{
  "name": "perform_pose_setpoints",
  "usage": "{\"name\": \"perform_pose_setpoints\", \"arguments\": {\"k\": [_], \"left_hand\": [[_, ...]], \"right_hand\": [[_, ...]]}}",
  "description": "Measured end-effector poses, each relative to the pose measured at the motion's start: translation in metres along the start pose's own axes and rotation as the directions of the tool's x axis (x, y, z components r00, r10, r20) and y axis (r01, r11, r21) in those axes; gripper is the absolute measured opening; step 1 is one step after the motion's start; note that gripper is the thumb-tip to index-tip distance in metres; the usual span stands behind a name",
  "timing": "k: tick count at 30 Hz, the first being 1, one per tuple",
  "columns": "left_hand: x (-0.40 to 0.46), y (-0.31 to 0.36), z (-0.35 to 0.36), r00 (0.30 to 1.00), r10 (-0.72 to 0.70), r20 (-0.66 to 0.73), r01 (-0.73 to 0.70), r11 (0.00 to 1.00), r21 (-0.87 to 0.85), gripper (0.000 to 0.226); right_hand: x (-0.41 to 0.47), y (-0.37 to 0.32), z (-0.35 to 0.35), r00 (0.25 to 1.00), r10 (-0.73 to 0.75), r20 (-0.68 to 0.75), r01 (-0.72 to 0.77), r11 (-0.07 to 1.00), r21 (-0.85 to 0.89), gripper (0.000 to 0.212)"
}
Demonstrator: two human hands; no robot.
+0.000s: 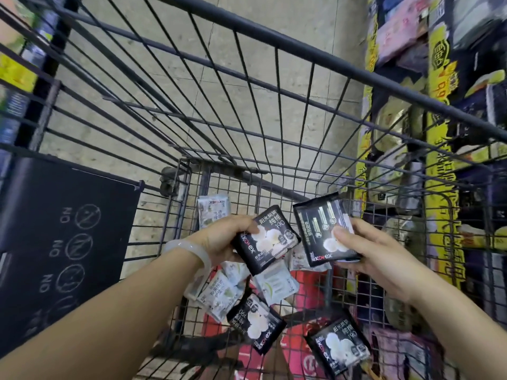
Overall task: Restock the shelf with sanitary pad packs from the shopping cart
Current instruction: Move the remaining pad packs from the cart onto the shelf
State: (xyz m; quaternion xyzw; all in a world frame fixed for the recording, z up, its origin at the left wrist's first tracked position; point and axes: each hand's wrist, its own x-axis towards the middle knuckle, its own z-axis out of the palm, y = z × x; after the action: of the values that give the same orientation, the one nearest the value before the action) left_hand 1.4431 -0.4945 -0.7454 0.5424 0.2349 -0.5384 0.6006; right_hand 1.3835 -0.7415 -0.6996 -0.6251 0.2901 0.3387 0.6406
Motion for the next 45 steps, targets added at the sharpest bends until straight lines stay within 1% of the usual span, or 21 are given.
{"name": "perform_pose_setpoints", "arguments": {"k": [2,5,7,8,10,12,15,22,23,25,28,30,32,34,36,38,40,42,43,44,45], "left_hand": [[-0.003,0.002,-0.002,1.0,-0.023,0.005,0.023,1.0,0.016,0.036],[-0.002,0.0,-0.008,0.998,-0.019,-0.057,0.019,1.0,0.012,0.057],[-0.002,0.0,-0.011,0.996,-0.015,-0.091,0.016,1.0,0.019,0.064],[-0.002,-0.001,-0.011,0.995,-0.01,-0.103,0.013,1.0,0.021,0.058],[-0.001,0.0,-0.011,0.991,0.01,-0.135,-0.008,1.0,0.014,0.035],[0.0,0.0,-0.012,0.989,0.032,-0.145,-0.031,0.999,0.007,0.025],[-0.002,0.001,-0.012,0.987,0.057,-0.148,-0.056,0.998,0.012,0.03],[-0.001,-0.003,-0.012,0.988,0.033,-0.154,-0.017,0.995,0.102,0.027],[-0.001,-0.004,-0.012,0.987,0.037,-0.155,-0.021,0.995,0.101,0.029],[-0.001,-0.005,-0.01,0.983,0.063,-0.174,-0.043,0.992,0.12,0.027],[-0.001,-0.006,-0.008,0.965,0.152,-0.215,-0.118,0.979,0.164,0.022],[-0.001,-0.006,-0.004,0.944,0.225,-0.241,-0.191,0.969,0.158,0.022],[-0.004,-0.006,0.0,0.926,0.282,-0.252,-0.244,0.955,0.17,0.029],[-0.006,-0.007,0.002,0.916,0.31,-0.253,-0.26,0.941,0.215,0.044],[-0.009,-0.01,0.002,0.901,0.334,-0.278,-0.258,0.925,0.278,0.056],[-0.009,-0.014,0.003,0.878,0.399,-0.265,-0.293,0.885,0.362,0.051],[-0.009,-0.017,0.011,0.858,0.479,-0.187,-0.375,0.832,0.41,0.036],[-0.008,-0.02,0.023,0.839,0.535,-0.103,-0.457,0.793,0.402,0.026],[-0.008,-0.021,0.029,0.844,0.53,-0.085,-0.469,0.805,0.363,0.029],[-0.009,-0.022,0.031,0.863,0.493,-0.111,-0.445,0.844,0.3,0.034],[-0.01,-0.024,0.03,0.889,0.428,-0.163,-0.388,0.893,0.229,0.039]], "right_hand": [[0.001,0.0,0.002,1.0,0.016,0.009,-0.016,1.0,-0.004,0.05],[0.003,0.001,0.005,0.999,0.036,-0.006,-0.036,0.999,-0.007,0.044],[0.005,0.001,0.008,0.999,0.037,-0.025,-0.037,0.999,-0.002,0.038],[0.006,0.002,0.009,0.999,0.038,-0.035,-0.037,0.999,0.006,0.037],[0.007,0.001,0.012,0.998,0.04,-0.043,-0.039,0.999,0.017,0.038],[0.008,-0.001,0.014,0.999,0.036,-0.038,-0.035,0.999,0.014,0.036],[0.008,-0.003,0.018,0.999,0.032,-0.02,-0.032,0.999,-0.003,0.027],[0.009,-0.006,0.029,0.999,0.037,0.015,-0.036,0.997,-0.068,0.035],[0.009,-0.005,0.031,1.0,0.028,-0.006,-0.029,0.996,-0.09,0.038],[0.008,-0.004,0.038,0.992,-0.025,-0.122,0.006,0.988,-0.155,0.045],[0.003,-0.012,0.049,0.919,-0.168,-0.357,0.054,0.95,-0.309,0.045],[-0.002,-0.018,0.054,0.881,-0.25,-0.402,0.043,0.888,-0.458,0.043],[-0.005,-0.024,0.057,0.896,-0.258,-0.36,0.009,0.823,-0.568,0.039],[-0.006,-0.027,0.058,0.926,-0.222,-0.306,0.004,0.815,-0.579,0.033],[-0.007,-0.028,0.056,0.933,-0.219,-0.286,0.013,0.813,-0.582,0.033],[-0.008,-0.03,0.057,0.908,-0.27,-0.32,-0.017,0.74,-0.673,0.036],[-0.009,-0.03,0.067,0.871,-0.361,-0.332,-0.041,0.621,-0.783,0.042],[-0.005,-0.026,0.078,0.881,-0.402,-0.248,0.036,0.581,-0.813,0.045],[-0.002,-0.023,0.083,0.904,-0.384,-0.187,0.089,0.599,-0.796,0.046],[0.001,-0.021,0.085,0.931,-0.342,-0.131,0.132,0.646,-0.752,0.045],[0.005,-0.021,0.085,0.956,-0.278,-0.093,0.15,0.735,-0.662,0.044]]}}
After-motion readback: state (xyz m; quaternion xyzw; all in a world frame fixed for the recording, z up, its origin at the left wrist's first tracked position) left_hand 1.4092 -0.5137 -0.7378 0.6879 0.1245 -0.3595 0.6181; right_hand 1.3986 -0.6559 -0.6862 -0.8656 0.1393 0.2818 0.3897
